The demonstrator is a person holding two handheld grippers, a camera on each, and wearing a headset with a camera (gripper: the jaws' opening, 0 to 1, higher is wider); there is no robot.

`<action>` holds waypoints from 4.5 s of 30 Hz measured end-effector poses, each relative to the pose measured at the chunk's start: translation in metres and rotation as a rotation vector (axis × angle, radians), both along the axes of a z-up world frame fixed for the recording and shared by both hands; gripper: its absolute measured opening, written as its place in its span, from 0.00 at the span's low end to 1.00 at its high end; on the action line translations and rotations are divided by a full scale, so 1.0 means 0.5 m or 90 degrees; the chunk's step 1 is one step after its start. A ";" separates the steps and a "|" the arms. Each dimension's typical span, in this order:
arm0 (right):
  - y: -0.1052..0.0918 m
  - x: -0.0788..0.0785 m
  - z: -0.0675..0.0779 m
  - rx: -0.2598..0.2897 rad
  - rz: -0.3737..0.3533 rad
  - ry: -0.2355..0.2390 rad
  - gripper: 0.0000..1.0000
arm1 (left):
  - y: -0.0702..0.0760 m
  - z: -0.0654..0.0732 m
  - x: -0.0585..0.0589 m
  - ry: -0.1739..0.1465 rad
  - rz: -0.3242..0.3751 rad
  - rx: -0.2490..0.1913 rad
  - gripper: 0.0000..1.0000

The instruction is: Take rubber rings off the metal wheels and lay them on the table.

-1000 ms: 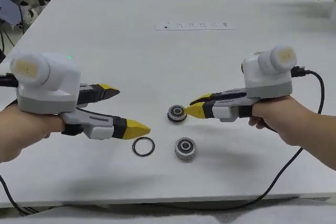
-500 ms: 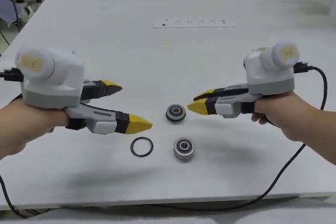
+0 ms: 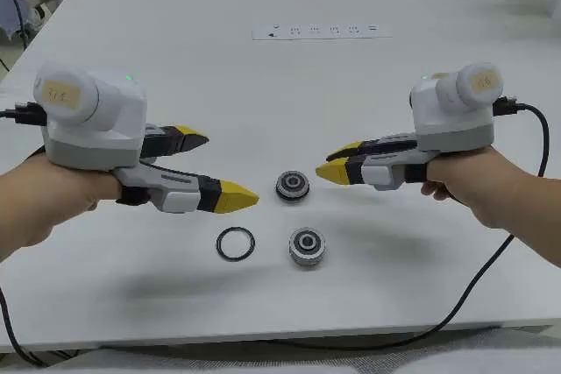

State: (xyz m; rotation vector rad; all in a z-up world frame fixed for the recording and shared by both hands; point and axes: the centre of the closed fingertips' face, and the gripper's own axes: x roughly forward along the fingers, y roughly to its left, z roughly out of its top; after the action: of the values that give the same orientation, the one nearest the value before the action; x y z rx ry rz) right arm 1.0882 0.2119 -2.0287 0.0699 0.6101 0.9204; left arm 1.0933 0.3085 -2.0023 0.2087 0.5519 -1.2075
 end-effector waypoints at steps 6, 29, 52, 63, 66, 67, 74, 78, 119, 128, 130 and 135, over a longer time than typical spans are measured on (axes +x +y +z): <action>-0.004 0.003 -0.008 -0.007 0.001 0.000 0.20 | -0.005 -0.006 0.008 0.002 -0.002 0.001 0.73; -0.001 0.008 -0.036 -0.038 0.026 -0.009 0.23 | -0.040 -0.034 0.016 0.011 -0.027 0.011 0.67; 0.017 -0.004 -0.062 -0.063 0.063 -0.030 0.25 | -0.095 -0.058 0.011 0.008 -0.067 0.024 0.58; 0.021 -0.003 -0.070 -0.064 0.071 -0.035 0.25 | -0.116 -0.069 0.010 0.015 -0.077 0.020 0.48; 0.022 -0.003 -0.071 -0.064 0.072 -0.035 0.25 | -0.122 -0.072 0.004 0.022 -0.084 0.020 0.42; 0.022 -0.003 -0.072 -0.064 0.072 -0.035 0.25 | -0.124 -0.073 0.003 0.023 -0.085 0.019 0.41; 0.026 -0.003 -0.073 -0.059 0.074 -0.032 0.25 | -0.136 -0.085 0.000 0.026 -0.096 0.030 0.34; 0.027 -0.004 -0.073 -0.058 0.076 -0.033 0.25 | -0.142 -0.089 -0.005 0.027 -0.105 0.034 0.32; 0.035 0.005 -0.071 -0.059 0.074 -0.043 0.27 | -0.154 -0.111 0.002 -0.078 -0.129 0.096 0.08; 0.039 0.012 -0.073 -0.060 0.072 -0.045 0.28 | -0.154 -0.110 0.005 -0.078 -0.122 0.090 0.07; 0.038 0.013 -0.073 -0.061 0.072 -0.045 0.28 | -0.154 -0.110 0.005 -0.076 -0.121 0.088 0.07; 0.038 0.013 -0.073 -0.060 0.074 -0.045 0.27 | -0.153 -0.111 0.008 -0.076 -0.119 0.085 0.07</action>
State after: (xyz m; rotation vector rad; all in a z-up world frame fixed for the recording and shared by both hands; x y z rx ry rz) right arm 1.0947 0.2310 -2.0654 -0.0832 0.5950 1.0008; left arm 1.0972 0.2318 -2.0577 0.4510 0.5178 -1.3303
